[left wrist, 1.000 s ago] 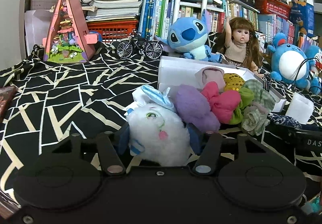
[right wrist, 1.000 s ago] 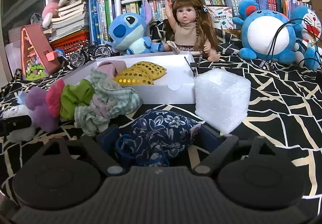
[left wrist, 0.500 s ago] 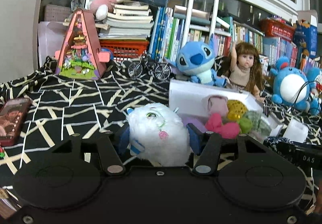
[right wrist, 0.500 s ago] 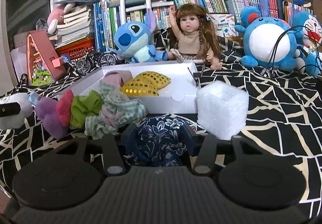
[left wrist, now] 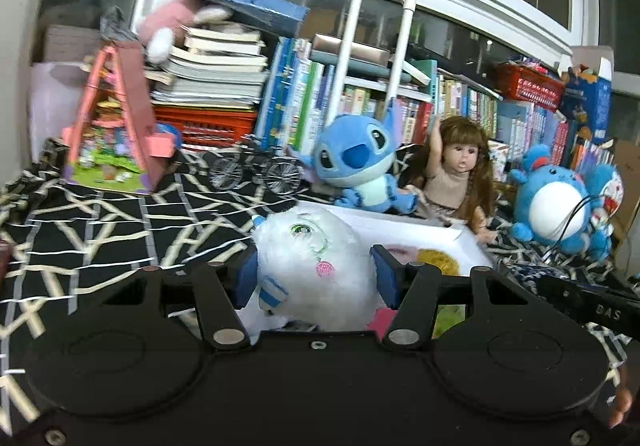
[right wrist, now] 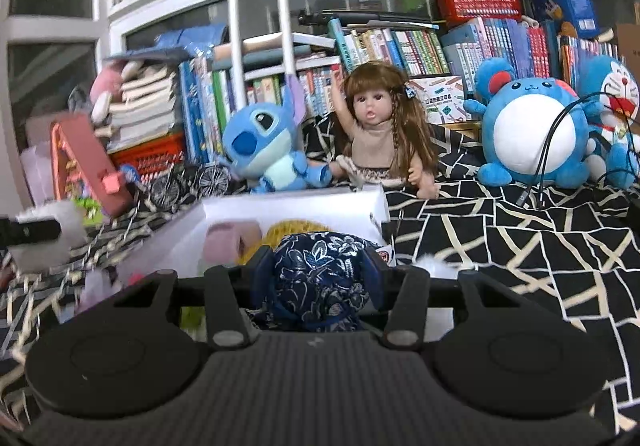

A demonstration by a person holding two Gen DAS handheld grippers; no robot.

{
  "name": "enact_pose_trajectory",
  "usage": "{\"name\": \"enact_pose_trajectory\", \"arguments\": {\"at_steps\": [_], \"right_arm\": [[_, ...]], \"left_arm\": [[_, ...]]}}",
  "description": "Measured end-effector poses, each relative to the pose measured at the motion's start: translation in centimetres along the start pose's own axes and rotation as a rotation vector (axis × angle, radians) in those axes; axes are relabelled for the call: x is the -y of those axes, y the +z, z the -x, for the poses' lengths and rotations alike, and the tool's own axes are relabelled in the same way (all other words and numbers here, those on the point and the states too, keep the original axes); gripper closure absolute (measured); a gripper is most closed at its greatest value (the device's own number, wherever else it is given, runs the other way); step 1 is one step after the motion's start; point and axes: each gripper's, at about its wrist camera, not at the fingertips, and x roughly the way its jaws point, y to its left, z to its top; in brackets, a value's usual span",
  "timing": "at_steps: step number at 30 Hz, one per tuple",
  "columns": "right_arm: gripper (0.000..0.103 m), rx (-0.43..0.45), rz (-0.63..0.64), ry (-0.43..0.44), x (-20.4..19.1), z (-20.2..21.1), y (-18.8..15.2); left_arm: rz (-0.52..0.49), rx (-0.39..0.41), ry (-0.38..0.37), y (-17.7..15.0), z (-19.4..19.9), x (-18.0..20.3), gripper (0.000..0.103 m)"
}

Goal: Organize soft objects
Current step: 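Grasp the blue floral cloth with the right tool while the left tool grasps the white fluffy toy, then lower the blue cloth into the box with the right tool while the left drops the fluffy toy in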

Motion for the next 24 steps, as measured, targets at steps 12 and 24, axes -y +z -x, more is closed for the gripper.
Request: {"name": "enact_pose_trajectory", "arguments": {"at_steps": [12,24], "right_arm": [[0.051,-0.113,-0.238,0.008,2.9,-8.1,3.7],[0.051,-0.207,-0.28,-0.011,3.0,-12.0,2.4]], "left_arm": [[0.033,-0.148,-0.055,3.0,-11.2,3.0,0.047],[-0.019,-0.253,-0.024,1.4,-17.6,5.1,0.047]]}}
